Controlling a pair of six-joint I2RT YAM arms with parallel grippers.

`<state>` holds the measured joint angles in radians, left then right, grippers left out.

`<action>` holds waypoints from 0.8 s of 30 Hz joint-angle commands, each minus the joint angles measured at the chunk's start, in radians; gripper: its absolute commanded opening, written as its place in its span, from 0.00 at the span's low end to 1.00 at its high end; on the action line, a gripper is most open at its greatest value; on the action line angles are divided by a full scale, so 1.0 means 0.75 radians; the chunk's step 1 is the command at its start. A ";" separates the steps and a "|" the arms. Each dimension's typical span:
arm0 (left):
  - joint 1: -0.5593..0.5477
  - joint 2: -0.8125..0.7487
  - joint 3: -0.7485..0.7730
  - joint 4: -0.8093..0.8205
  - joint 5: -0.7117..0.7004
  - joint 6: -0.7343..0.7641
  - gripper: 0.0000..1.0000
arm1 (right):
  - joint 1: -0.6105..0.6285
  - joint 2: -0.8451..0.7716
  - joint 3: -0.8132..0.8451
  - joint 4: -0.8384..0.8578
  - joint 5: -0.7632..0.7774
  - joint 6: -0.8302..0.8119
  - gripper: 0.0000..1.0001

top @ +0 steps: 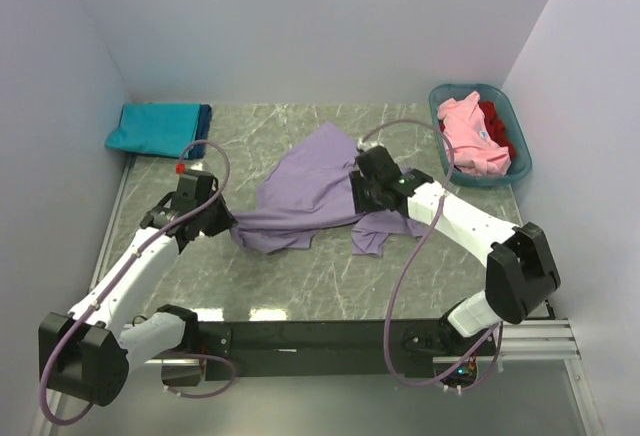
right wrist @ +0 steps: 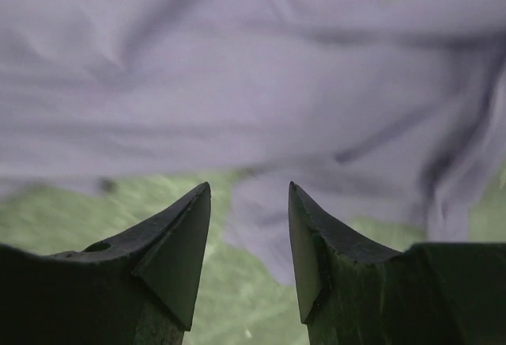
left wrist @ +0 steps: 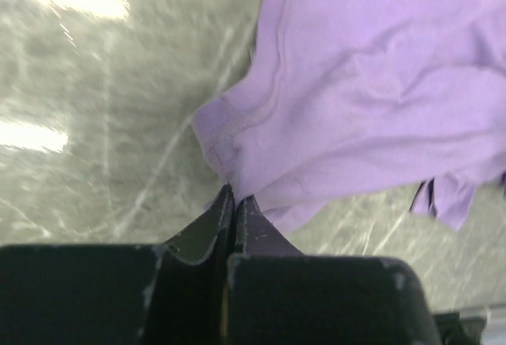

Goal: Fold and stack the t-shirts
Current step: Flatten the tshirt out

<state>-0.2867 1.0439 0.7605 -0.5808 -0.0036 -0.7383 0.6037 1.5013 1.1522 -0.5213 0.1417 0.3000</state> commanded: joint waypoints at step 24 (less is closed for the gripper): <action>0.077 -0.120 0.046 -0.083 -0.195 0.056 0.01 | -0.296 0.013 -0.348 0.006 0.077 0.193 0.46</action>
<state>-0.2348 0.9676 0.7910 -0.6563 -0.1204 -0.6998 0.3889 1.4879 0.8803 -0.5266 0.1902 0.4477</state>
